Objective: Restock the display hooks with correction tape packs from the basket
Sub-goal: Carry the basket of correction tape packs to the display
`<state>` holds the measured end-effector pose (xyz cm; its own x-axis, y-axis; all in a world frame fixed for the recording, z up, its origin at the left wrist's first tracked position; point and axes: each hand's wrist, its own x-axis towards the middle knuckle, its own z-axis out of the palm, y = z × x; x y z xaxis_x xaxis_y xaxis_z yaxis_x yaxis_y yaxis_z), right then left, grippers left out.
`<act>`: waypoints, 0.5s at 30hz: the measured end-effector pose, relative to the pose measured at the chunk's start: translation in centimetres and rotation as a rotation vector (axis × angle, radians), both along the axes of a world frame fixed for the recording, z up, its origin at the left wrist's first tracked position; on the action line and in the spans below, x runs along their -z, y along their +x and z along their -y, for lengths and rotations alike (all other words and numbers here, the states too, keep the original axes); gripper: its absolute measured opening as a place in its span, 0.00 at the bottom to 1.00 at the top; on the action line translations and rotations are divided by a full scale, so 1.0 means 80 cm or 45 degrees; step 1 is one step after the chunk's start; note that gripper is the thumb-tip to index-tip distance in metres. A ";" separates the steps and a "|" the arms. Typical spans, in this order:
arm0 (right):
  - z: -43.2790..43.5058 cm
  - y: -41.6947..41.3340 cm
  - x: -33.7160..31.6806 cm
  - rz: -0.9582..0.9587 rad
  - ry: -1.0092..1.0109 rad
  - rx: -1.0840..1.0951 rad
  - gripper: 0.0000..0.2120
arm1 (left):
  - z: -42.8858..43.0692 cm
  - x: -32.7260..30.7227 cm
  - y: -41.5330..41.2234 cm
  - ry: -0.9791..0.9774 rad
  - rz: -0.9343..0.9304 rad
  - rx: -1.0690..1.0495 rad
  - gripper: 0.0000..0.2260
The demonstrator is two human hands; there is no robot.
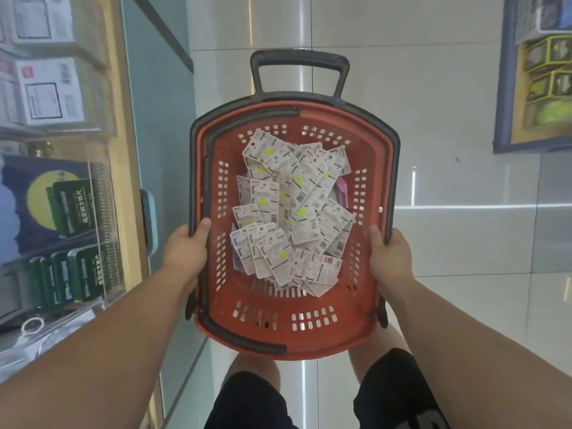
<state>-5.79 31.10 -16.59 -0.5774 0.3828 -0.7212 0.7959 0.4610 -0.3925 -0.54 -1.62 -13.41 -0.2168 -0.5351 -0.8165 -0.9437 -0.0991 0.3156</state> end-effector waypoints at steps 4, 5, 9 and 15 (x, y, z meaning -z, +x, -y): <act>-0.004 -0.024 -0.037 -0.060 0.057 -0.105 0.17 | -0.009 -0.033 -0.003 0.016 -0.033 -0.083 0.17; -0.005 -0.029 -0.052 -0.081 0.062 -0.123 0.17 | -0.010 -0.047 -0.002 0.004 -0.049 -0.100 0.17; -0.014 -0.038 -0.131 -0.113 0.014 -0.157 0.19 | -0.025 -0.123 0.001 -0.027 -0.079 -0.125 0.15; -0.046 -0.083 -0.288 -0.207 -0.092 -0.220 0.25 | -0.049 -0.283 -0.026 -0.159 -0.195 0.086 0.17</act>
<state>-12.46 34.82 6.45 -0.7407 0.2188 -0.6352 0.6310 0.5510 -0.5461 -2.66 2.33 9.26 -0.3723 -0.6099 -0.6996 -0.8869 0.0118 0.4617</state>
